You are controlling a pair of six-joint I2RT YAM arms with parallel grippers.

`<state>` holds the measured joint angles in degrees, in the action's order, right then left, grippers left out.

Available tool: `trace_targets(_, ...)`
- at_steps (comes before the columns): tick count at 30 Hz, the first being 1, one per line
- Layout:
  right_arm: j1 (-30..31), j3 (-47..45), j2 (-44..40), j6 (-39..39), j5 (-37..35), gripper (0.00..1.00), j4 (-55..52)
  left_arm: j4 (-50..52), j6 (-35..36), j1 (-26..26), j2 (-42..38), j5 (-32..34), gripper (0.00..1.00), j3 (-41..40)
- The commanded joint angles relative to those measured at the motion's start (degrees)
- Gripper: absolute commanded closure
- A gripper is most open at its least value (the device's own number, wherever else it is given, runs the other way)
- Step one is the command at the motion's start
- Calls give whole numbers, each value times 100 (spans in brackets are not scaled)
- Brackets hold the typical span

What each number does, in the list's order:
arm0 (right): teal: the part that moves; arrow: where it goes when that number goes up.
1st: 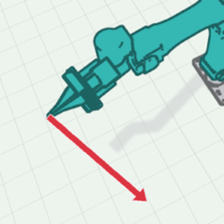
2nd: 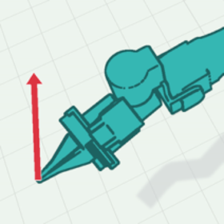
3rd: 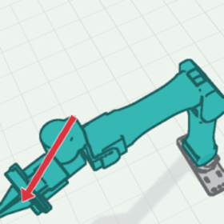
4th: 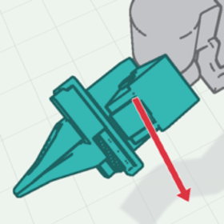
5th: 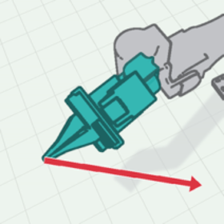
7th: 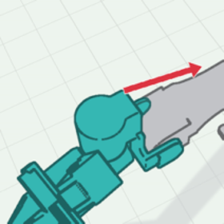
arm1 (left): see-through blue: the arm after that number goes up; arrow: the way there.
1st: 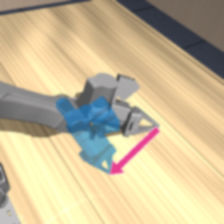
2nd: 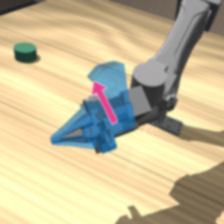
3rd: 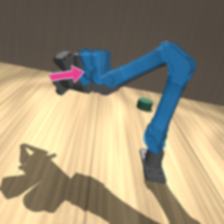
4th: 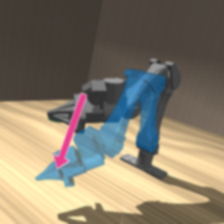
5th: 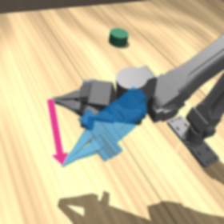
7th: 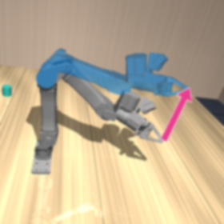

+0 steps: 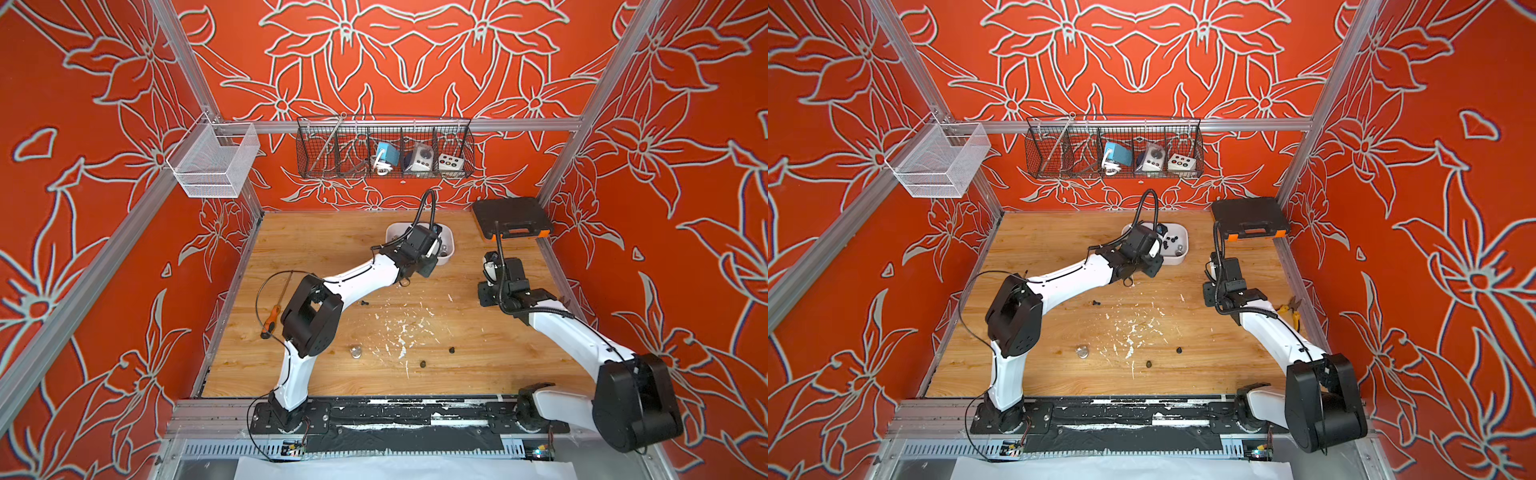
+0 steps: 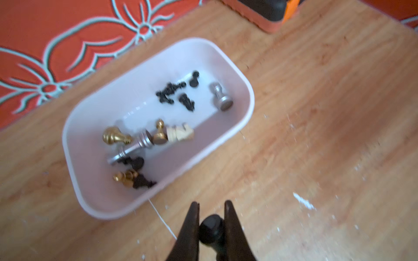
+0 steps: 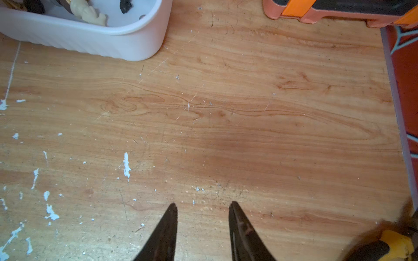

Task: Put the chess pieces into the storage box
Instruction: Place the chess piece in the storage box.

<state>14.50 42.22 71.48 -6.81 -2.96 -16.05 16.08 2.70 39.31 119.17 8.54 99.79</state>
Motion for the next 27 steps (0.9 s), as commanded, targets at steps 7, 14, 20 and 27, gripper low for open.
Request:
trace_targets(7,-26,443,-91,-40,190,60,-410,572,157,-531,1786,-238,84,2427)
trace_targets(14,-19,540,-89,-66,246,60,-524,27,161,-772,2164,-107,83,2552)
trace_targets(20,-26,607,-96,-99,280,60,-589,-294,159,-911,2301,-131,80,2543)
trace_targets(27,-26,639,-150,-71,313,60,-702,-647,268,-996,2422,-325,70,2510)
